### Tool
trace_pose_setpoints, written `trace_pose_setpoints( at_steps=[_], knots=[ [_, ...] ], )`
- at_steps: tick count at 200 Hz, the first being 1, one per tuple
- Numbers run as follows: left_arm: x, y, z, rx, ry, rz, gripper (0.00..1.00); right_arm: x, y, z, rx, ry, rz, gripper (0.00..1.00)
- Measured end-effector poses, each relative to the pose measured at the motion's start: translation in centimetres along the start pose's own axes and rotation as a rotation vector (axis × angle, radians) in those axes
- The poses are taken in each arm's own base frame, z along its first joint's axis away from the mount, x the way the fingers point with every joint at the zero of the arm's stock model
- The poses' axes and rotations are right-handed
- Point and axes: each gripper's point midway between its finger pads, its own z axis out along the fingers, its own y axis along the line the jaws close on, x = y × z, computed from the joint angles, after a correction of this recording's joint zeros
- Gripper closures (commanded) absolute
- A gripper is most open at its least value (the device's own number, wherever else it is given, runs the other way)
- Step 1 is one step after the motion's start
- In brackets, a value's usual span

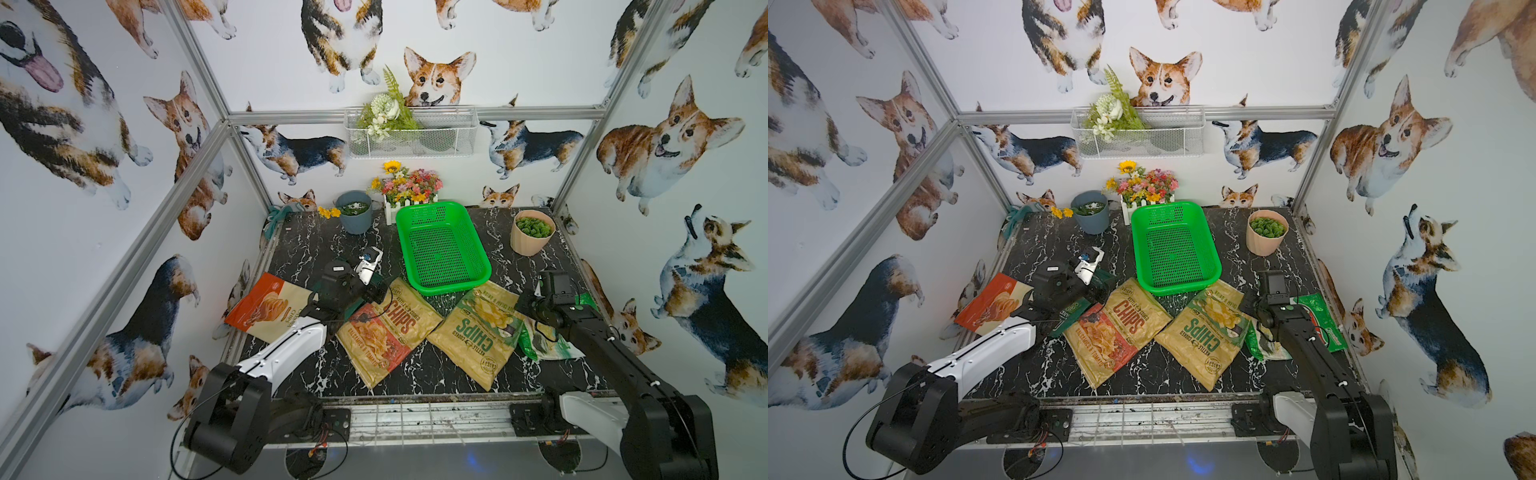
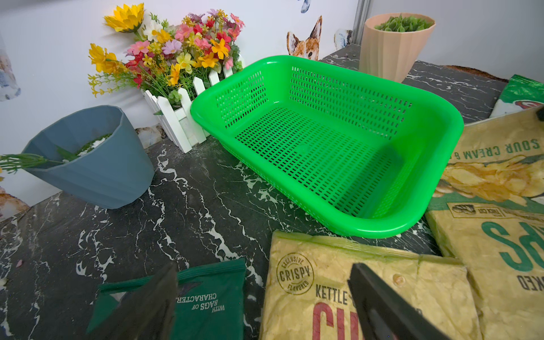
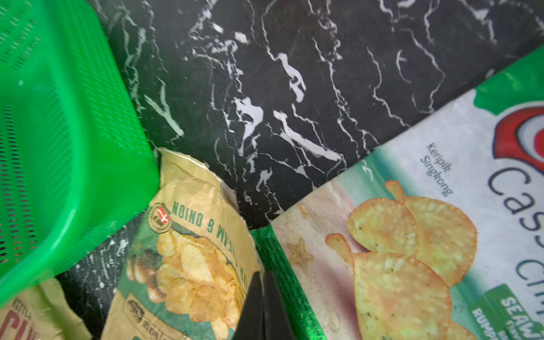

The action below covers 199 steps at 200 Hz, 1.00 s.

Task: Put the potato chips into the basket
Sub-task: Pick up the potato chip from the center of the board.

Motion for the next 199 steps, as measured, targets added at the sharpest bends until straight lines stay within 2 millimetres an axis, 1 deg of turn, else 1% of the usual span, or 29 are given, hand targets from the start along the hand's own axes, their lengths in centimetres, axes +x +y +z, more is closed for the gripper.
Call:
trace_pose_setpoints(
  at_steps=[25, 42, 81, 101, 123, 163, 188, 199],
  knots=[
    [-0.9, 0.2, 0.0, -0.003, -0.017, 0.011, 0.05, -1.9, 1.0, -2.4, -0.033, -0.064, -0.009, 1.0],
    [-1.8, 0.3, 0.0, -0.004, -0.035, 0.021, 0.05, -3.1, 1.4, -4.5, -0.043, -0.107, -0.008, 1.0],
    [-3.6, 0.3, 0.0, 0.006, -0.072, 0.033, 0.05, -4.9, 2.3, -8.2, -0.07, -0.169, -0.007, 1.0],
    [-4.0, 0.2, 0.0, 0.012, -0.082, 0.036, 0.05, -6.0, 3.8, -10.0, -0.13, -0.187, -0.014, 1.0],
    [-4.2, 0.2, 0.0, 0.011, -0.087, 0.041, 0.05, -7.6, 5.3, -12.7, -0.186, -0.234, -0.018, 1.0],
    [-4.6, 0.2, -0.2, 0.01, -0.101, 0.046, 0.05, -9.9, 6.7, -17.4, -0.242, -0.322, -0.021, 1.0],
    [-5.3, 0.2, -0.4, 0.011, -0.12, 0.05, 0.05, -11.0, 7.8, -19.5, -0.288, -0.352, -0.032, 1.0],
    [-6.2, 0.3, -0.6, 0.01, -0.139, 0.055, 0.05, -11.6, 8.6, -20.3, -0.313, -0.355, -0.04, 1.0]
  ],
)
